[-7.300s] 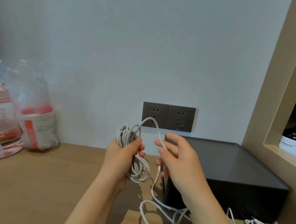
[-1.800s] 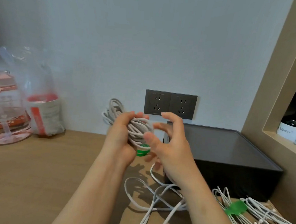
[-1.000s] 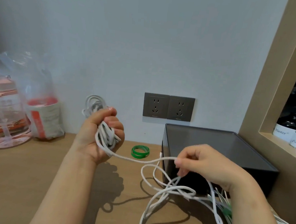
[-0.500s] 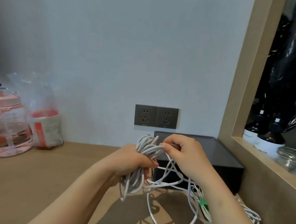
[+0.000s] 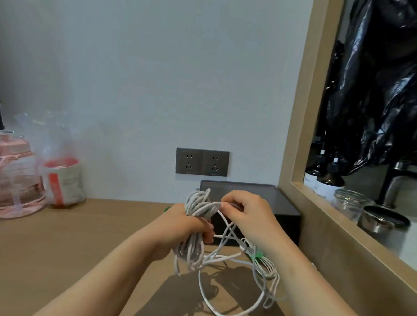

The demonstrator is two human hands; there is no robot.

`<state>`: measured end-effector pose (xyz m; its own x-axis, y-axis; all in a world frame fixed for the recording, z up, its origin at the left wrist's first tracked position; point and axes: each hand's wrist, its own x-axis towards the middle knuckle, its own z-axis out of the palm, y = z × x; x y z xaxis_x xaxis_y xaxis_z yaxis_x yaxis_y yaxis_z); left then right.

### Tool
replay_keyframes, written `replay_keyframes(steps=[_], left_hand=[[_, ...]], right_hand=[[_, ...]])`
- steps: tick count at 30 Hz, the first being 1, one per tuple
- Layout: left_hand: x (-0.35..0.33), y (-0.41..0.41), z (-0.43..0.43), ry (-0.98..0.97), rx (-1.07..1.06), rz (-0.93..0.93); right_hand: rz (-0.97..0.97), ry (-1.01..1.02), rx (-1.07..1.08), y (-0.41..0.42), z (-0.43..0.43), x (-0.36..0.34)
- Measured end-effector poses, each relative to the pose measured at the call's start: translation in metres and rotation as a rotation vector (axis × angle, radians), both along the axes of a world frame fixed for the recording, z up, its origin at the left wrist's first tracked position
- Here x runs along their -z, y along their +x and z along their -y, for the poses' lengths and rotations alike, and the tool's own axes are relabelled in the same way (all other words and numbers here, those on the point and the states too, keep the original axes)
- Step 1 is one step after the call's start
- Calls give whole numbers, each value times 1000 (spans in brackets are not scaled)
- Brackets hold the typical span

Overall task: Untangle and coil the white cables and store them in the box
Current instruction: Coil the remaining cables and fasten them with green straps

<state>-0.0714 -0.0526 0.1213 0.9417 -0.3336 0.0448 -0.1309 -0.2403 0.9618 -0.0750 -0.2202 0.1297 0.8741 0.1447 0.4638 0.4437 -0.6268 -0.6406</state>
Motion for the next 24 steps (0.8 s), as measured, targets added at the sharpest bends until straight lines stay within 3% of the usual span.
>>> replay_keyframes(steps=[3,6,10,18,24], left_hand=[[1,-2,11,-240,-1,-118],[1,-4,21,-363,-22,-190],[3,-3,24,-515,-18,-247],[19,-1,47,-616,-25,-360],[17,7,39,-903,-104,-403]], right_hand=[[-67,-101,32,-5,12,7],[-188,-140,83,-6,28,24],[-276,251,143,-17,45,36],[-380,996,308,-31,76,29],[-211,1085,641,-29,89,35]])
